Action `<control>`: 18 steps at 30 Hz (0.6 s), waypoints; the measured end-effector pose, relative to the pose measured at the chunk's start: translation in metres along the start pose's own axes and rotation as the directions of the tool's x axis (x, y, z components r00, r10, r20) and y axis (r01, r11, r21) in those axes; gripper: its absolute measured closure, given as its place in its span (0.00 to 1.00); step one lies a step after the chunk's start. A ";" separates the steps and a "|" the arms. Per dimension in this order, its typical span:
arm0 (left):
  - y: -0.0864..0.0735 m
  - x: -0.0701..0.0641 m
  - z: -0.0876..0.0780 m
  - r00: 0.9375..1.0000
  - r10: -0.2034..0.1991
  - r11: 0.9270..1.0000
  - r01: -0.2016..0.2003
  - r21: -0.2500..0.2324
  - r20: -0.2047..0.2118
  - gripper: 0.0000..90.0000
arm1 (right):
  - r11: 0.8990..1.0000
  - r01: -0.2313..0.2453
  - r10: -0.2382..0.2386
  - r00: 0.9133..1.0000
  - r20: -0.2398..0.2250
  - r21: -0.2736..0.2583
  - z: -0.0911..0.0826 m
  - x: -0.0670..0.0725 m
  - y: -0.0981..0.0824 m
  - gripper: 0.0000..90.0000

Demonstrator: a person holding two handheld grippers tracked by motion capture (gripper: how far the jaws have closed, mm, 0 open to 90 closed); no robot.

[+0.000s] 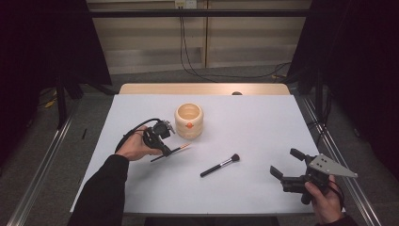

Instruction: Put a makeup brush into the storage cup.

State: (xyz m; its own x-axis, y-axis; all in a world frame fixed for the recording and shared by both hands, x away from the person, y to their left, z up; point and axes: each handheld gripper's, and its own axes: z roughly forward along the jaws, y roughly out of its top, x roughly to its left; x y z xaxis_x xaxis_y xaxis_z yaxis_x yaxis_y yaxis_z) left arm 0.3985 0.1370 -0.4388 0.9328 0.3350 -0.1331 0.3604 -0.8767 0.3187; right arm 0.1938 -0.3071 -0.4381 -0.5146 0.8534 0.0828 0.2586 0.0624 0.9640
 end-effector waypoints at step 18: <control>-0.008 -0.011 -0.015 0.999 -0.042 0.986 0.044 -0.158 0.012 0.93 | 1.000 0.000 0.000 1.000 0.004 0.006 0.000 0.000 0.000 0.00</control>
State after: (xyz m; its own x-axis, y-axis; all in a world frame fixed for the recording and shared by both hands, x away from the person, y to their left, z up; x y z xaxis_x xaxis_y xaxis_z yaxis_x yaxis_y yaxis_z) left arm 0.3859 0.1456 -0.4254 0.9164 0.3676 -0.1581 0.3980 -0.7956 0.4568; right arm 0.1939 -0.3071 -0.4384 -0.5112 0.8555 0.0823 0.2636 0.0650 0.9624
